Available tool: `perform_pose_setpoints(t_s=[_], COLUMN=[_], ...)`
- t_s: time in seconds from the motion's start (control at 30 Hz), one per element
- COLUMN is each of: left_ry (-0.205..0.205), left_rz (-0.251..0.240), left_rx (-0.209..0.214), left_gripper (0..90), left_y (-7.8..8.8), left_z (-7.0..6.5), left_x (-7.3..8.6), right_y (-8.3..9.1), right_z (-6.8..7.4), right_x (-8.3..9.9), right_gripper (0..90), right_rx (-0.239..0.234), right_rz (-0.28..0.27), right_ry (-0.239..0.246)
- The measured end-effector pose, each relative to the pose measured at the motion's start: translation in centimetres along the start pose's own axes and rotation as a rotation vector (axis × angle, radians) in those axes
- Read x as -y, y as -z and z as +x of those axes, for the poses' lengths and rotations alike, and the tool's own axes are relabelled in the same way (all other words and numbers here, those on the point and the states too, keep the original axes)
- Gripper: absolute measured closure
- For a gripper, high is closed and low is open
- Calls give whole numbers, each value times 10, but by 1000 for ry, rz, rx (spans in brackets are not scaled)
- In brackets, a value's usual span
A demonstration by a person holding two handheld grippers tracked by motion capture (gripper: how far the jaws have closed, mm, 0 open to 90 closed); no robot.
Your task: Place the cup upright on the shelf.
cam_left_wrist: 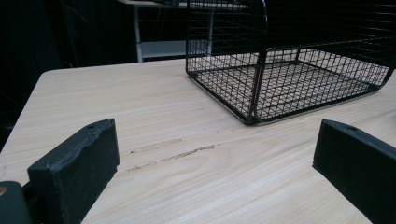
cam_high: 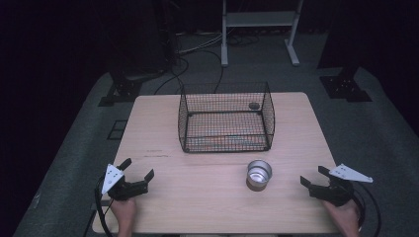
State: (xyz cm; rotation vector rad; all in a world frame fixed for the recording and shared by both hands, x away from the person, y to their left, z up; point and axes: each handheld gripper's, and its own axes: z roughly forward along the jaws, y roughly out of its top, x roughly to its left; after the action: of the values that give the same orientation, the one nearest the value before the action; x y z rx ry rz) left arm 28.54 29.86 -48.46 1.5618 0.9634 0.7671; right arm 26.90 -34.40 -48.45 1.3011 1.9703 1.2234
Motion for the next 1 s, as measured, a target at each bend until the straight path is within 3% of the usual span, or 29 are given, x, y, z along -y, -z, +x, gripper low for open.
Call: perform_pose_setpoints(t_s=[0.47, 0.73, 1.0], left_ry=[-4, -5, -3], left_rz=[3, 5, 3], left_rx=[12, 9, 9], left_gripper=[0, 0, 0], left_y=[0, 0, 0], left_z=[-1, -1, -1], left_x=[0, 0, 0], right_y=[5, 2, 1], right_z=[8, 22, 31], right_x=[-5, -13, -17], right_gripper=[136, 131, 126], right_rx=[-21, -45, -66], right_rz=[-24, -16, -14], right_ry=[13, 70, 97])
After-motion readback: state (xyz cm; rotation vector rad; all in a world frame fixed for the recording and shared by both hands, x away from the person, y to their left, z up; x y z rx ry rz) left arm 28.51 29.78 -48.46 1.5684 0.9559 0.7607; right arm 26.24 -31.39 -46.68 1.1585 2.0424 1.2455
